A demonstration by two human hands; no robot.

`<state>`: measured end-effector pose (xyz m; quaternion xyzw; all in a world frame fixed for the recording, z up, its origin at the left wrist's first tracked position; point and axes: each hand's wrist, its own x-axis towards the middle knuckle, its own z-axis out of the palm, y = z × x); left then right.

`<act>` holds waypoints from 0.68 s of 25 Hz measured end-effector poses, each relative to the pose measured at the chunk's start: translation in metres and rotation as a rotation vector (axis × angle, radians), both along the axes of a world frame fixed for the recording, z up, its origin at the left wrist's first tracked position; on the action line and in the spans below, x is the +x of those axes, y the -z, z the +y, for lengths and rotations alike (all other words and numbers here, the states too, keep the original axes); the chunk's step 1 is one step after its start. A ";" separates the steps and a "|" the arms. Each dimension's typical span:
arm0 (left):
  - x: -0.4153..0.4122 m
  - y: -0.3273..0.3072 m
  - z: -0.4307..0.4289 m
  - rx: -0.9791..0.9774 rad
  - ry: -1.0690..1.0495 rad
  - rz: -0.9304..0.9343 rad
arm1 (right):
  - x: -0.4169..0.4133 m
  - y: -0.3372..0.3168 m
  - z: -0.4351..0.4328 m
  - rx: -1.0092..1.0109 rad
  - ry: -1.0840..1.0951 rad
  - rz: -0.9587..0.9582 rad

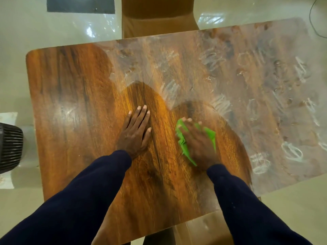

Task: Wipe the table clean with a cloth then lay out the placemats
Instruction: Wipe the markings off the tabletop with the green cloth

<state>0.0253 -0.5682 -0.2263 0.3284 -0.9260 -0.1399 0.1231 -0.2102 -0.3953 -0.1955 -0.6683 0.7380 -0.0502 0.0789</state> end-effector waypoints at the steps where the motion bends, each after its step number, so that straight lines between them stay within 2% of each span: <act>1: 0.000 0.001 0.000 -0.004 -0.005 -0.001 | -0.014 0.001 -0.010 -0.012 0.155 0.012; 3: -0.001 0.001 0.000 -0.006 -0.009 0.003 | -0.025 0.000 -0.053 -0.032 0.449 0.020; 5: 0.000 0.001 0.001 -0.009 -0.002 0.003 | -0.010 0.001 -0.095 -0.044 0.530 0.019; 9: 0.000 -0.001 -0.001 -0.014 0.000 -0.006 | 0.038 0.005 -0.118 -0.053 0.319 0.035; 13: -0.001 -0.001 -0.001 -0.014 0.010 -0.008 | 0.040 0.002 -0.035 0.022 -0.030 0.005; 15: -0.001 0.000 -0.002 -0.014 0.006 -0.001 | 0.016 0.000 0.018 0.022 0.016 -0.007; 17: -0.001 0.002 -0.002 -0.016 0.011 0.003 | -0.022 -0.002 0.048 -0.011 0.253 0.010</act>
